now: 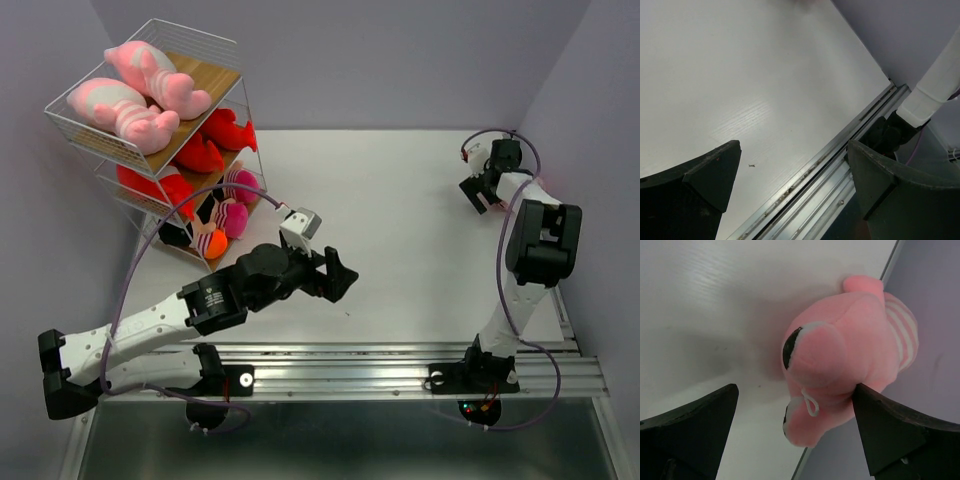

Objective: Place and organize the stuffed toys onto the shelf
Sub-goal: Grab a stuffed toy with the right arm

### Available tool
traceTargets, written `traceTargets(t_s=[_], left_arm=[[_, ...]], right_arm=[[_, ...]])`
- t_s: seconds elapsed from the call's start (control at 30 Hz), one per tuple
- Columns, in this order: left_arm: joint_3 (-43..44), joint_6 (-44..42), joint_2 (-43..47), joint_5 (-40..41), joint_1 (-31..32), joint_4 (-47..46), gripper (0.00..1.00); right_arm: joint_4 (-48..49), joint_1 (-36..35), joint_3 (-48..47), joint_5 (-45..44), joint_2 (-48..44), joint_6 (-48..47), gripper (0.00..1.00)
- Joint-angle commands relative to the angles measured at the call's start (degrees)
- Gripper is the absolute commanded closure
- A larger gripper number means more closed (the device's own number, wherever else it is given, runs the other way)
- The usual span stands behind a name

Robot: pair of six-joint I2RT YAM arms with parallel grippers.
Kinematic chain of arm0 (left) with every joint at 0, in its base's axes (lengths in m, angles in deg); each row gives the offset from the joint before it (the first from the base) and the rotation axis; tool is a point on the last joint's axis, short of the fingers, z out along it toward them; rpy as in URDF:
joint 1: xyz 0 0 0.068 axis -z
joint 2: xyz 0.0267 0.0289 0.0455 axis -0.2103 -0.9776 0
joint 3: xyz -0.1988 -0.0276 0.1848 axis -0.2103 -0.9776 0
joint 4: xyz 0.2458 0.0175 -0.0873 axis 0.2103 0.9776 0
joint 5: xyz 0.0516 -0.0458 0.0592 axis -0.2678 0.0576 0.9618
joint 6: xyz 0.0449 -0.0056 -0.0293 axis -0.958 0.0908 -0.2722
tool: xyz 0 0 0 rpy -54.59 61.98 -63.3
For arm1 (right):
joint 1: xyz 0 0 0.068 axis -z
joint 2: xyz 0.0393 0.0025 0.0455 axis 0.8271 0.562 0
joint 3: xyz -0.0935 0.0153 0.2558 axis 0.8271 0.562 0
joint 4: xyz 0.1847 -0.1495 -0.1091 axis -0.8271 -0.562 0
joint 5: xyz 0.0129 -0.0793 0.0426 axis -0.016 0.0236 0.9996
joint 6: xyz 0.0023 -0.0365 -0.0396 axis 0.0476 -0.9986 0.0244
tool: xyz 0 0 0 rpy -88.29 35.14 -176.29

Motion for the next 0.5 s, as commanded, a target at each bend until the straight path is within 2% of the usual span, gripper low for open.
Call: traceTargets(t_s=[0.0,0.07,0.17,0.2,0.27,0.3,0.4,0.47], left_arm=[[-2.87,1.61,2.04,5.66,1.23,-6.69,0.01],[-4.63,2.31,2.92,6.19,1.5,-7.13,0.01],[-7.26,3.27,3.97,7.34,1.59,-8.09,0.01],[-7.97,3.71,4.67,7.69,1.67,-8.53,0.01],[-9.81,3.98,5.12,7.86,1.67,-10.29,0.01],[-10.17,4.33,5.38,8.13,1.76,-11.08,0.01],[-11.49,4.51,5.03,8.57,1.85,-12.4,0.01],[-12.1,4.16,4.59,8.92,1.94,-13.1,0.01]], right_arm=[[11.46,0.4,-1.71,-6.26,3.72,-2.12,0.03],[12.7,1.01,-1.35,-6.44,4.69,-2.03,0.08],[13.41,1.62,-1.18,-6.18,6.36,-1.33,0.28],[13.85,1.63,-1.0,-6.0,6.63,-1.24,0.45],[15.25,2.16,0.57,-5.74,6.37,-1.33,0.64],[16.04,2.68,1.02,-5.48,5.84,-1.33,0.78],[15.96,3.3,2.33,-3.63,4.26,0.16,0.95],[15.7,3.3,3.56,-0.48,0.67,1.04,0.99]])
